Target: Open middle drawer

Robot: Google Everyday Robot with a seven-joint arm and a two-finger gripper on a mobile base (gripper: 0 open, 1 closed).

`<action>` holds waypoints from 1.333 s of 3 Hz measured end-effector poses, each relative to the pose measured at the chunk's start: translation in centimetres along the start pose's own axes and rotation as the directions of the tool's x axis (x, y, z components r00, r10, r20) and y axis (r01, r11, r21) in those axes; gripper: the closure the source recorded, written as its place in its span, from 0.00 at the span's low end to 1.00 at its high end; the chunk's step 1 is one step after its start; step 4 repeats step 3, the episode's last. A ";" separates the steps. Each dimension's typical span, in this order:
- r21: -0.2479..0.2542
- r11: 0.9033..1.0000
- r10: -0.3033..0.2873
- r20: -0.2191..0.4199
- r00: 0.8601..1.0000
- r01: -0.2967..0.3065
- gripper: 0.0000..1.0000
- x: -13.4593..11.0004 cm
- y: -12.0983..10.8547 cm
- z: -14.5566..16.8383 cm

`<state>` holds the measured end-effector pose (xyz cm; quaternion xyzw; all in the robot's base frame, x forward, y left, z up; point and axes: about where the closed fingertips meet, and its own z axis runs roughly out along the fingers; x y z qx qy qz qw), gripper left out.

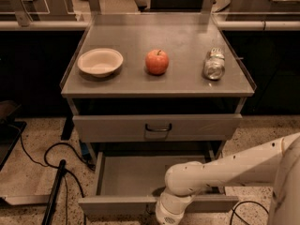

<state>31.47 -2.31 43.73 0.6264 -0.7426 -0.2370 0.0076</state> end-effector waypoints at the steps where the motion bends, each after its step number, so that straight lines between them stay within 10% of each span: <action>1: -0.021 0.999 0.028 -0.013 1.000 -0.028 0.00 1.6 0.4 1.5; 4: -0.046 0.997 0.057 -0.020 0.998 -0.058 0.00 2.8 1.8 2.4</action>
Offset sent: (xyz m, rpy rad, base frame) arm -0.0649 -0.0303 -0.0342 -0.0403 0.1211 -0.0600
